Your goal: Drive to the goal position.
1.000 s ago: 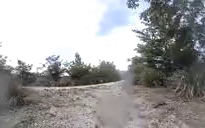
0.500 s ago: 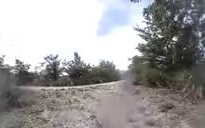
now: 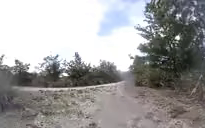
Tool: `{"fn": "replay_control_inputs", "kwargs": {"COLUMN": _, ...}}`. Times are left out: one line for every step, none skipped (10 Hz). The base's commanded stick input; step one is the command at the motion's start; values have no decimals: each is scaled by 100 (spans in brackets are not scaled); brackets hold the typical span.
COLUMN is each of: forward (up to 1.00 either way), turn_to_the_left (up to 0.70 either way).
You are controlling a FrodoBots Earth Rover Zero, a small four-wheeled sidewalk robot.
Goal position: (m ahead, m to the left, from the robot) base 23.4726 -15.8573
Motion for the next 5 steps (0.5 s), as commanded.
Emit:
{"fn": "replay_control_inputs", "kwargs": {"forward": 45, "turn_to_the_left": 0}}
{"fn": "replay_control_inputs", "kwargs": {"forward": 45, "turn_to_the_left": 0}}
{"fn": "replay_control_inputs", "kwargs": {"forward": 45, "turn_to_the_left": 0}}
{"fn": "replay_control_inputs", "kwargs": {"forward": 45, "turn_to_the_left": 0}}
{"fn": "replay_control_inputs", "kwargs": {"forward": 45, "turn_to_the_left": 0}}
